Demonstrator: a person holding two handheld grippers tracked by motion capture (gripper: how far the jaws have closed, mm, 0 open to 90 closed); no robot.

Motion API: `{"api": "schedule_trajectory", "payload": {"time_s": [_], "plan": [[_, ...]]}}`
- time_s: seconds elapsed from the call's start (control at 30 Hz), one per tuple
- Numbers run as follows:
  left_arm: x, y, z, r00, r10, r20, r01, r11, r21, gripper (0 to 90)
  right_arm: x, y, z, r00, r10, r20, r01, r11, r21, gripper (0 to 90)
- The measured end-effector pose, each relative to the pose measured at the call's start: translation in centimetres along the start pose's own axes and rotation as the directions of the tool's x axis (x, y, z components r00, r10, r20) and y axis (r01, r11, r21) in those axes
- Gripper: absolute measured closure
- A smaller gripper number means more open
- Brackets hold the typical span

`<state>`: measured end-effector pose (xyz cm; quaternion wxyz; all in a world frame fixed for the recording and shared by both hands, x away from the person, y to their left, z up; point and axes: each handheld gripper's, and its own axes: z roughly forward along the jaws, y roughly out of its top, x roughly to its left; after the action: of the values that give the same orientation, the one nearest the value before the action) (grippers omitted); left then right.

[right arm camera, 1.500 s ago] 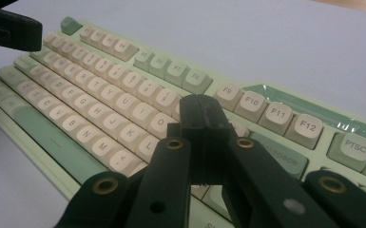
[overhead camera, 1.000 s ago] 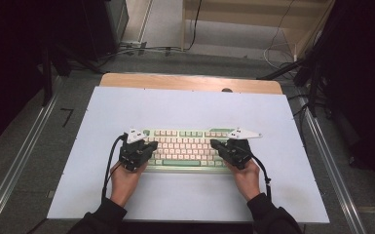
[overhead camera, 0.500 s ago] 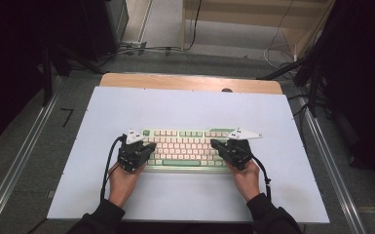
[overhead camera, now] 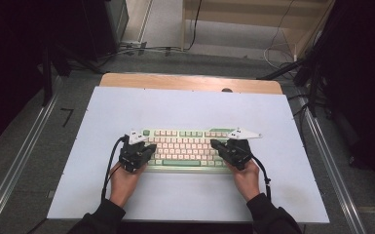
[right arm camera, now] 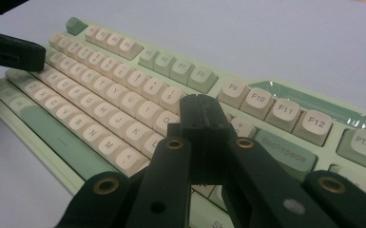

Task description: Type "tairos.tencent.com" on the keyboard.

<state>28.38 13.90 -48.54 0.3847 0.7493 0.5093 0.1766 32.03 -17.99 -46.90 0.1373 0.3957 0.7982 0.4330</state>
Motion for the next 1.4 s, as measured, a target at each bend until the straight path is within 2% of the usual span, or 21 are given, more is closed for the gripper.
{"api": "schedule_trajectory", "payload": {"time_s": [0.33,0.5,0.7,0.87,1.4], "plan": [[-0.07,0.00,0.28,1.0000,0.002,-0.002,-0.002,1.0000,0.001,90.0,0.00,-0.01,0.04,1.0000,-0.006,-0.001,0.006,1.000,0.002,87.5],[-0.05,0.02,0.40,1.0000,0.005,0.000,-0.005,0.9998,0.019,90.0,0.04,-0.03,0.09,1.0000,-0.007,-0.002,0.007,1.000,0.006,87.5],[-0.22,0.23,-0.22,0.9999,-0.007,0.008,0.007,0.9996,-0.029,90.0,0.09,-0.04,0.14,0.9998,-0.022,0.003,0.022,1.000,0.005,87.5],[-0.20,0.27,-0.36,0.9999,-0.011,0.011,0.011,0.9991,-0.042,90.0,0.33,-0.13,0.38,0.9992,-0.041,0.006,0.040,0.999,0.014,87.4],[-0.29,0.28,-0.20,0.9999,-0.010,0.000,0.010,0.9989,-0.045,90.0,0.44,0.20,0.71,0.9997,-0.022,-0.014,0.022,1.000,0.004,87.4]]}}
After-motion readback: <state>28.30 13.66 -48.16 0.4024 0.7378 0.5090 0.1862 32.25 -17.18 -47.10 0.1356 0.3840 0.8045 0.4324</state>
